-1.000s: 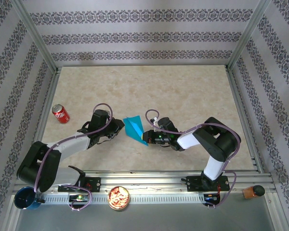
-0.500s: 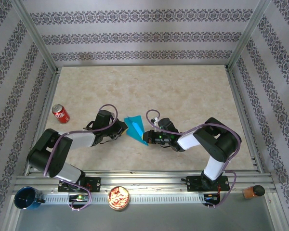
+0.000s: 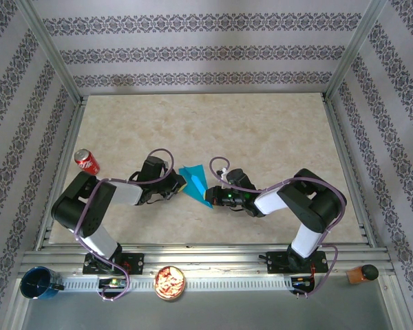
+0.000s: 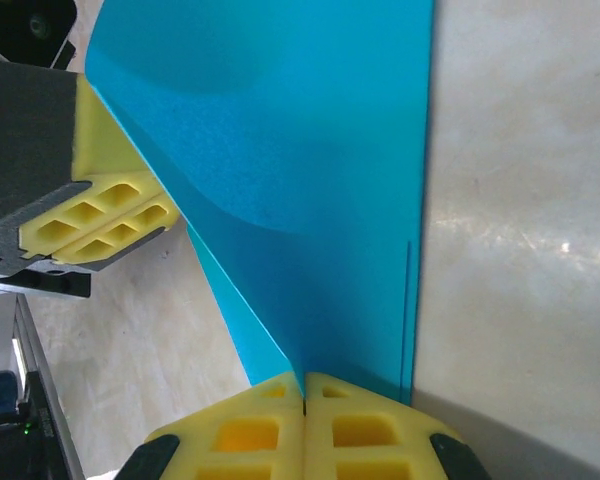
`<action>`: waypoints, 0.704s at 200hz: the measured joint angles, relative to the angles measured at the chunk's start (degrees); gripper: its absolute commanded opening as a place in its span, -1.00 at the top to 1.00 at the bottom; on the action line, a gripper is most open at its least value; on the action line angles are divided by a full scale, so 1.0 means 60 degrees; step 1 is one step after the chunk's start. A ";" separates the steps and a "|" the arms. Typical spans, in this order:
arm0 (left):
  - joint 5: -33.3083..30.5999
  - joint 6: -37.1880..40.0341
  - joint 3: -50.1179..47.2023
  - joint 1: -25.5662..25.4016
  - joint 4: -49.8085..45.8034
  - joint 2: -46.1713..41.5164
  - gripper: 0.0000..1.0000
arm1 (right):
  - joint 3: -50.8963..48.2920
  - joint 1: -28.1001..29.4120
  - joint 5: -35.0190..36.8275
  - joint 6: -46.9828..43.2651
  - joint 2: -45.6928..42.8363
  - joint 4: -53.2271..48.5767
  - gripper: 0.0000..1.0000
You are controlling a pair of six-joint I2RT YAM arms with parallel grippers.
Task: Fold a paper plane with a square sheet of paper (pick it up from the middle)
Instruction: Fourth fold the wing at the center of the table.
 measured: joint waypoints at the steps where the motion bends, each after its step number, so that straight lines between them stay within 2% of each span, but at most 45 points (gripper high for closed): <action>1: 0.0000 -0.0004 0.0000 0.0000 0.0004 0.0004 0.93 | 0.0000 0.0000 0.0000 0.0000 -0.0004 0.0000 0.98; 141: -0.0739 -0.0484 -0.0863 -0.0379 0.0922 -0.0200 1.00 | -0.0080 0.0025 0.0211 -0.0007 -0.0430 -0.0630 0.93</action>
